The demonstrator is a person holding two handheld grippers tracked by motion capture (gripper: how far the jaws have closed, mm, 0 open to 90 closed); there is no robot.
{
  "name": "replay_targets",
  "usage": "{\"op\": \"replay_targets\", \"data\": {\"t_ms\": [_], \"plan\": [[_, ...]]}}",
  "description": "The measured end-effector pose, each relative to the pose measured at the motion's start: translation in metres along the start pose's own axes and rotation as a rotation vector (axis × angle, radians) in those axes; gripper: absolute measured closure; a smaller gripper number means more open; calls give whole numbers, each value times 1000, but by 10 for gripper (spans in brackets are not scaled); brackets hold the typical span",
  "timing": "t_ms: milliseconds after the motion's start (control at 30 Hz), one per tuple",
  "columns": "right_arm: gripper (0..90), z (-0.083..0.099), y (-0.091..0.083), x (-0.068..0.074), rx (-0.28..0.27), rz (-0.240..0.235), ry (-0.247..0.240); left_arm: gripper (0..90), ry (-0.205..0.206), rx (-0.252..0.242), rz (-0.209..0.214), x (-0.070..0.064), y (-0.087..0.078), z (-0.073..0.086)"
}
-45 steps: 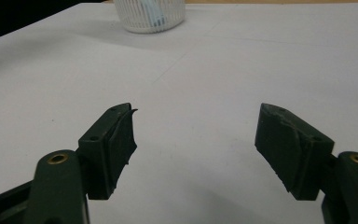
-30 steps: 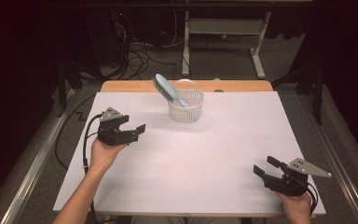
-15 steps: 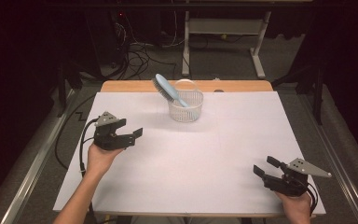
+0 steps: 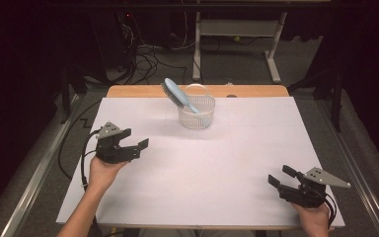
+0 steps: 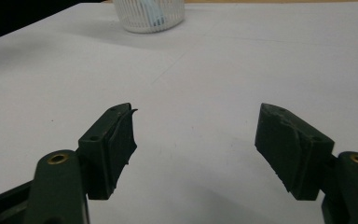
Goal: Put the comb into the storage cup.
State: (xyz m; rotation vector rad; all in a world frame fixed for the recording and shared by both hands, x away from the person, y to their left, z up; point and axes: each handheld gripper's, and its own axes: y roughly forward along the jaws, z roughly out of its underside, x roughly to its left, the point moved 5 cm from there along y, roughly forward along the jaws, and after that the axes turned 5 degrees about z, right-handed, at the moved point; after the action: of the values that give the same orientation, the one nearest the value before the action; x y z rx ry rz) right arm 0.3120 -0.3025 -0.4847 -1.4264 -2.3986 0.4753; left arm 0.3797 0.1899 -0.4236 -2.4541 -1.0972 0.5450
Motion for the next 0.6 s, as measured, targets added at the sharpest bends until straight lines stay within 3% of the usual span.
{"op": "replay_targets", "data": {"t_ms": [600], "plan": [[287, 0, 0, 0, 1, 1, -1, 211, -27, -21, 4, 0, -9, 15]]}}
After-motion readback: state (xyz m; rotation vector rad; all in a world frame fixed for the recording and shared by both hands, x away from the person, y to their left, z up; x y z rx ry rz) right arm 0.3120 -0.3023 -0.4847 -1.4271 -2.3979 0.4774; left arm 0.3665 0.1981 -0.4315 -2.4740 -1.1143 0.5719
